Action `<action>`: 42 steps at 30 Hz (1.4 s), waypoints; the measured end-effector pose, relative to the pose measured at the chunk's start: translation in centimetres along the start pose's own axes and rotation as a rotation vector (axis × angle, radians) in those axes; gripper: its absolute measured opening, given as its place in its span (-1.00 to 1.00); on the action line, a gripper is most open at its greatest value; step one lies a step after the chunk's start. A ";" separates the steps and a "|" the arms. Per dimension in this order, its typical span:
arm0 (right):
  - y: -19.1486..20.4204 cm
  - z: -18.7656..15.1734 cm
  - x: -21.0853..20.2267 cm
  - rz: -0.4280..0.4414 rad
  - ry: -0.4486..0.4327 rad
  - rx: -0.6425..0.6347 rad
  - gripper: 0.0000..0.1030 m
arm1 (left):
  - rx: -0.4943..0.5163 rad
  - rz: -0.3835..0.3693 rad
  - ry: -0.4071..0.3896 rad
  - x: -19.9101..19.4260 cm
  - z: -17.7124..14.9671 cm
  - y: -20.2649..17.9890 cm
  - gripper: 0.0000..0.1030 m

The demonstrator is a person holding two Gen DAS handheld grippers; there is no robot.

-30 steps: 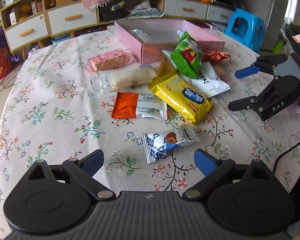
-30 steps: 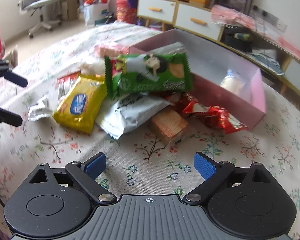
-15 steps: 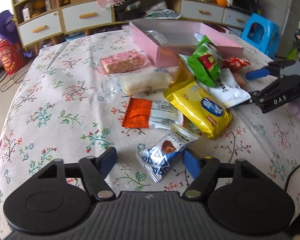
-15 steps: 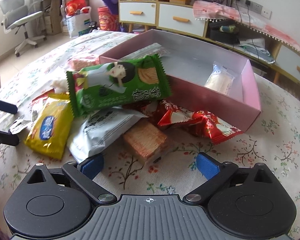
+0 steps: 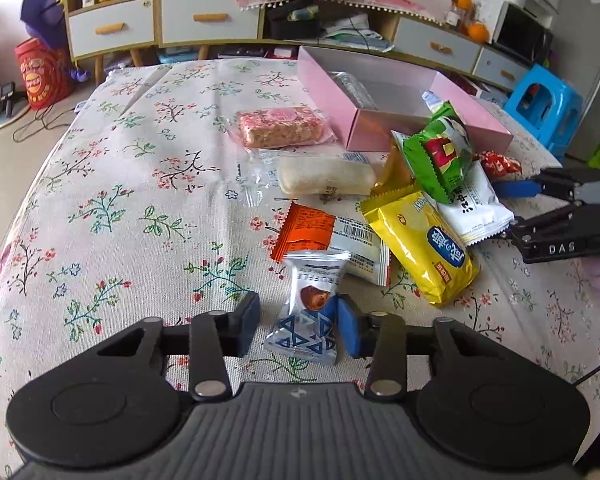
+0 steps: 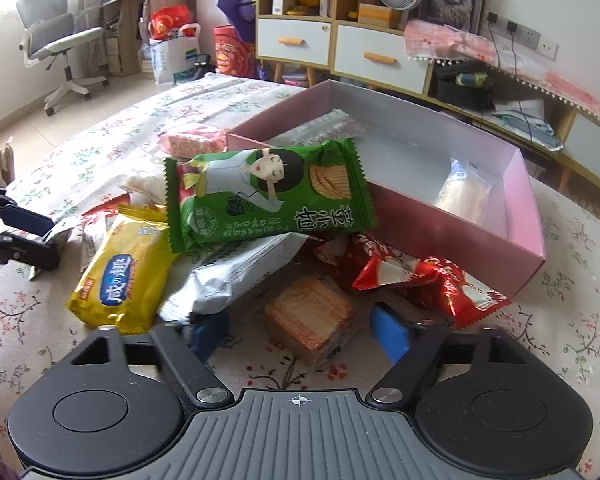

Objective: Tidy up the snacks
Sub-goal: 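Grasp the blue Truffle chocolate packet with the left tool while the right tool grasps the brown wafer packet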

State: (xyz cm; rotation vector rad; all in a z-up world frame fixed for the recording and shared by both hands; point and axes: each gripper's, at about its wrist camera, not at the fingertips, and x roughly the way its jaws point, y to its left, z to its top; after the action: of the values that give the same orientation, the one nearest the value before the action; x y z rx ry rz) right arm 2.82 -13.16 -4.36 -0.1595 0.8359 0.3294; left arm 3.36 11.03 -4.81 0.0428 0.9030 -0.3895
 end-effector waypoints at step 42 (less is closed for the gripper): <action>1.3 -0.3 -2.2 0.053 0.065 -0.024 -0.12 | -0.133 -0.038 0.070 -0.2 0.6 -0.3 -0.61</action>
State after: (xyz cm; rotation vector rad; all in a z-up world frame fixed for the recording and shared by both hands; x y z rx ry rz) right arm 0.79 -12.46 -2.93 -0.1715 0.9016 0.3859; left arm 3.63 10.72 -4.28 -0.0832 0.9982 -0.3643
